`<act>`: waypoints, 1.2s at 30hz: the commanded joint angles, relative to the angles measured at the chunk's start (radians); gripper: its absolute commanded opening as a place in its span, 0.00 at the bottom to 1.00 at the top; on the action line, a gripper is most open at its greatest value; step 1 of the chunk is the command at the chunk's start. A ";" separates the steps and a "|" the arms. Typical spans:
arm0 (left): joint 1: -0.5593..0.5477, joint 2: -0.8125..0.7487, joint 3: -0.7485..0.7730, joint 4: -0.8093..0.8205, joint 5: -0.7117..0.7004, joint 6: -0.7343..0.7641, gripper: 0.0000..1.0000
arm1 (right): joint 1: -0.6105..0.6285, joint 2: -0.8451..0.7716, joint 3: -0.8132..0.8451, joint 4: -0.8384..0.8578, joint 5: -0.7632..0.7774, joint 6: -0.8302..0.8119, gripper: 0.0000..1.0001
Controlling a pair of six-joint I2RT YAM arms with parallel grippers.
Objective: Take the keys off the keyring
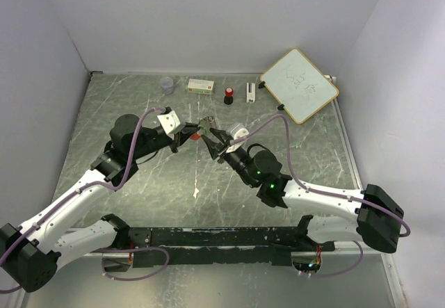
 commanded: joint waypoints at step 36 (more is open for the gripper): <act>-0.014 0.002 -0.027 0.067 -0.132 -0.029 0.07 | -0.005 0.002 0.154 -0.198 -0.054 -0.001 0.00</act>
